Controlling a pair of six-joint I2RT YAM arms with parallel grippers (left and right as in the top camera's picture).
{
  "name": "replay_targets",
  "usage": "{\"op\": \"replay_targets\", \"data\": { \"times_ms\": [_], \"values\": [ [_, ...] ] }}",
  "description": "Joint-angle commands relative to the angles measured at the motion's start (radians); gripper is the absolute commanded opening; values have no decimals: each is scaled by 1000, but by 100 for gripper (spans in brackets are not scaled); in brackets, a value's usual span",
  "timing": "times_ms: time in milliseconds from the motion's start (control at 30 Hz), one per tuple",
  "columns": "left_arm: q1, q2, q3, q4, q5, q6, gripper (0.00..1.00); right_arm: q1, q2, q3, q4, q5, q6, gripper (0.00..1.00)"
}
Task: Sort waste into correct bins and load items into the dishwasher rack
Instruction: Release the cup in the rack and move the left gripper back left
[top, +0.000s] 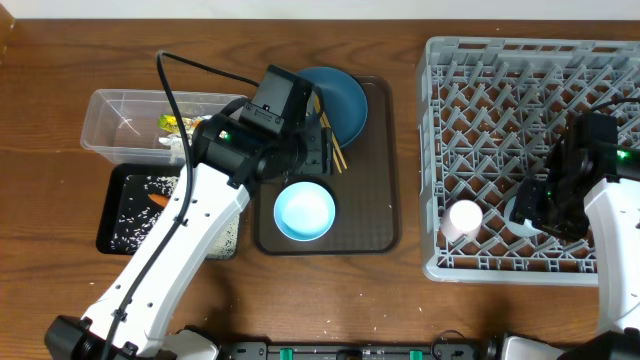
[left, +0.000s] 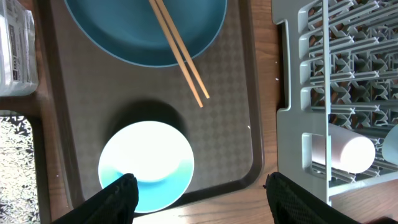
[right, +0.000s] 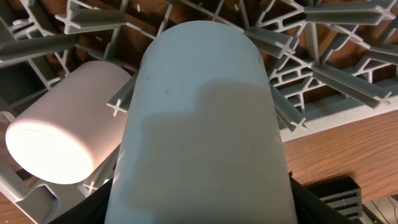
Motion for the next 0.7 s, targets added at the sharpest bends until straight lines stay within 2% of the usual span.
{"op": "replay_targets", "data": {
  "times_ms": [0,133,233,667],
  "values": [
    [0,-15,7,-3,-13,6,68,-4,3,24,-1,10,18,42],
    [0,-15,7,-3,-13,6,68,-4,3,24,-1,9,18,80],
    [0,-15,7,-3,-13,6,69,-4,3,24,-4,3,18,97],
    [0,-15,7,-8,-13,6,69,-4,3,24,30,-51,19,99]
  ]
}}
